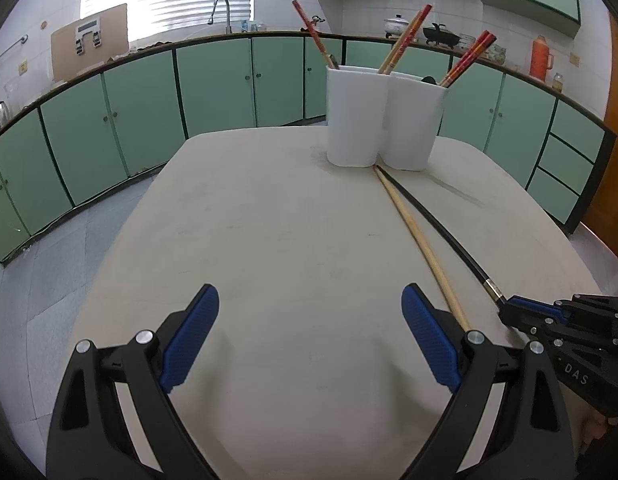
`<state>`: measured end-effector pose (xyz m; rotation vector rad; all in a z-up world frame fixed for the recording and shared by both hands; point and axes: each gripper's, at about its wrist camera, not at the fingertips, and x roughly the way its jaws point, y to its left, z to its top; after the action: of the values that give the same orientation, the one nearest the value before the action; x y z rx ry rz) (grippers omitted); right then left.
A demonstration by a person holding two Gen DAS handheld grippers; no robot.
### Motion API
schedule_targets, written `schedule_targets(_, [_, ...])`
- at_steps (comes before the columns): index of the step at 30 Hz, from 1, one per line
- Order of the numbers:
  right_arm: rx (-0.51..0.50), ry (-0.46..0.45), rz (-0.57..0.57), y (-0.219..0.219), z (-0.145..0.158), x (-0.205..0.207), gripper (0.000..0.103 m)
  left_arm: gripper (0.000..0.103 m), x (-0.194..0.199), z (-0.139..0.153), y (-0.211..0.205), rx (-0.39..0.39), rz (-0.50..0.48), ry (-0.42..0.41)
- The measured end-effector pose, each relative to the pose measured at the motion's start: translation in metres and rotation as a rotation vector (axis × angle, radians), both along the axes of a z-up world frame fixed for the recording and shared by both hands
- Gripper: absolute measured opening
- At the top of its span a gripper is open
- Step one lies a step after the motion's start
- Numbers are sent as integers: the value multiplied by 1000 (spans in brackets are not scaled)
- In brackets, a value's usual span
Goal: Organize utensils
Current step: 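Grasp the plain bamboo chopstick with the left tool while the right tool holds the black chopstick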
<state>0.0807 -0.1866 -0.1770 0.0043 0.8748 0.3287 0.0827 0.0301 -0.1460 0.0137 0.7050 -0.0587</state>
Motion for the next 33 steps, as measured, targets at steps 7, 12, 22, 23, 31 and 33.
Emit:
schedule_targets(7, [-5, 1, -35, -19, 2, -12, 7, 90, 0, 2, -14, -49, -37, 15])
schedule_targets(12, [9, 6, -86, -45, 1, -16, 7, 86, 3, -3, -39, -72, -91, 44])
schedule_targets(22, [5, -15, -120, -55, -1, -5, 6, 61, 12, -22, -63, -102, -132, 146])
schedule_targets(23, [3, -16, -119, -55, -1, -4, 6, 57, 13, -23, -64, -101, -133, 153])
schedule_targets(31, [6, -11, -119, -55, 0, -4, 6, 47, 18, -29, -75, -75, -149, 185])
schedule_targets(33, [8, -10, -119, -55, 0, -4, 6, 44, 17, -29, -76, -77, -152, 185])
